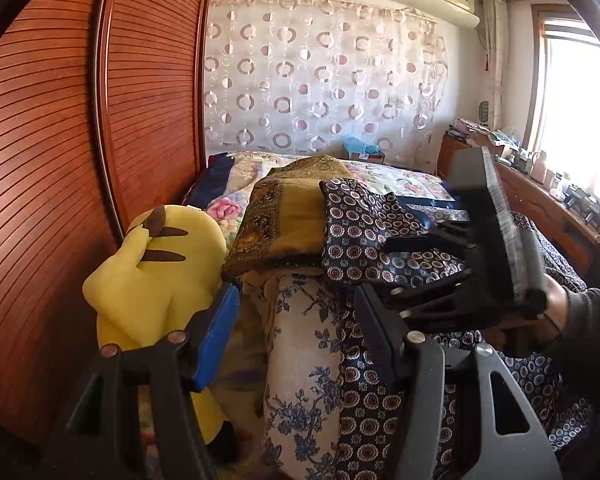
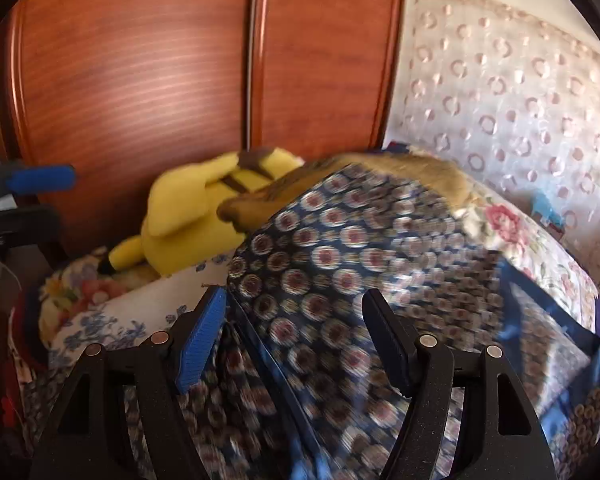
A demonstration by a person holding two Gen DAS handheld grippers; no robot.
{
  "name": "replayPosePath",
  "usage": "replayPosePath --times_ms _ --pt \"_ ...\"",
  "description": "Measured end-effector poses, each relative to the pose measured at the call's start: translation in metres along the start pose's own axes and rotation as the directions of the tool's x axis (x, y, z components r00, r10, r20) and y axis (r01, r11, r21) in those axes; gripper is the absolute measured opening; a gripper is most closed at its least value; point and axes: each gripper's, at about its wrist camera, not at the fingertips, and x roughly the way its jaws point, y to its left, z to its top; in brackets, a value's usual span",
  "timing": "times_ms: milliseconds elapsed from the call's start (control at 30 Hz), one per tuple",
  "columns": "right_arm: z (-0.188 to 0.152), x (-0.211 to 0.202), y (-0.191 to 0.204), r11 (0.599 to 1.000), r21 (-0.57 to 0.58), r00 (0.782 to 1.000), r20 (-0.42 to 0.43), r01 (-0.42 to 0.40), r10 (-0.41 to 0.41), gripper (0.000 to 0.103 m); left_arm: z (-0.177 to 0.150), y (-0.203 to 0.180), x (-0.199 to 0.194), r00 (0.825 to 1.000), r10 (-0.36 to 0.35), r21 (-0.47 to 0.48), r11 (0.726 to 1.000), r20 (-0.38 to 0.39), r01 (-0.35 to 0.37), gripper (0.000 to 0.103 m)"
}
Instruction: Fold small clothes
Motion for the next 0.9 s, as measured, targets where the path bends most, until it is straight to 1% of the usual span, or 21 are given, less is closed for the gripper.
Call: replayPosePath --times_ms 100,167,233,267,300,333,367,433,467,533,600,733,767,800,833,867,900 --pt "-0.001 0.014 0.01 0.996 -0.069 0.998 -0.03 0.051 -0.053 0.073 -0.003 -0.001 -0.002 1.0 -0.006 0.006 1.0 -0.001 0.006 0.059" --pt "-0.004 0.018 0.014 0.993 -0.101 0.996 -0.051 0.065 -0.07 0.073 -0.004 -0.001 -0.004 1.0 -0.008 0.009 1.0 -0.003 0.008 0.059" --pt "-0.006 0.02 0.016 0.988 -0.126 0.993 -0.067 0.088 -0.097 0.064 -0.005 -0.002 -0.003 1.0 -0.008 0.012 1.0 -0.005 0.008 0.059" --pt "-0.006 0.022 0.015 0.986 -0.133 0.991 -0.072 0.099 -0.109 0.053 -0.005 -0.003 -0.003 1.0 -0.008 0.012 1.0 -0.007 0.008 0.059" --pt "-0.007 0.022 0.013 0.985 -0.135 0.99 -0.073 0.11 -0.12 0.032 -0.005 -0.002 -0.003 1.0 -0.009 0.013 1.0 -0.008 0.009 0.059" --pt "-0.005 0.021 0.008 0.985 -0.123 0.989 -0.07 0.118 -0.127 0.021 -0.004 -0.002 -0.003 1.0 -0.011 0.013 1.0 -0.008 0.011 0.059" --pt "-0.002 0.019 0.001 0.99 -0.094 0.991 -0.065 0.107 -0.113 0.009 -0.004 -0.003 -0.003 1.0 -0.012 0.015 1.0 -0.008 0.012 0.059" --pt "0.002 0.009 -0.012 0.996 -0.042 0.995 -0.041 0.084 -0.085 0.003 -0.003 -0.005 -0.002 1.0 -0.014 0.02 1.0 -0.009 0.014 0.059" --pt "0.005 0.006 -0.017 0.995 -0.027 0.995 -0.027 0.093 -0.093 0.001 -0.003 -0.006 -0.002 1.0 -0.014 0.021 1.0 -0.009 0.014 0.059" --pt "0.01 -0.004 -0.03 0.996 0.017 0.996 0.007 0.092 -0.092 0.0 -0.003 -0.008 -0.001 1.0 -0.018 0.021 1.0 -0.011 0.018 0.059" --pt "0.012 -0.012 -0.042 0.991 0.059 0.993 0.028 0.116 -0.118 0.0 -0.002 -0.011 0.0 1.0 -0.025 0.021 0.999 -0.011 0.025 0.059" --pt "0.01 -0.018 -0.081 0.969 0.183 0.985 0.011 0.168 -0.173 0.0 -0.002 -0.017 0.009 0.999 -0.037 0.03 0.999 -0.023 0.037 0.059" --pt "0.007 -0.019 -0.088 0.96 0.201 0.98 0.004 0.194 -0.199 0.004 -0.001 -0.019 0.012 0.999 -0.04 0.031 0.999 -0.027 0.04 0.059" --pt "0.006 -0.019 -0.093 0.949 0.21 0.971 -0.011 0.234 -0.237 0.016 0.0 -0.02 0.015 0.999 -0.044 0.033 0.998 -0.031 0.045 0.059" --pt "0.003 -0.02 -0.101 0.938 0.227 0.964 -0.026 0.263 -0.264 0.025 0.0 -0.023 0.019 0.998 -0.048 0.035 0.998 -0.034 0.049 0.059" --pt "0.001 -0.022 -0.107 0.935 0.245 0.966 -0.026 0.256 -0.258 0.04 0.002 -0.024 0.023 0.998 -0.049 0.037 0.998 -0.037 0.051 0.059" --pt "-0.001 -0.026 -0.113 0.933 0.261 0.968 -0.024 0.246 -0.249 0.046 0.004 -0.026 0.027 0.998 -0.051 0.04 0.998 -0.042 0.053 0.059"
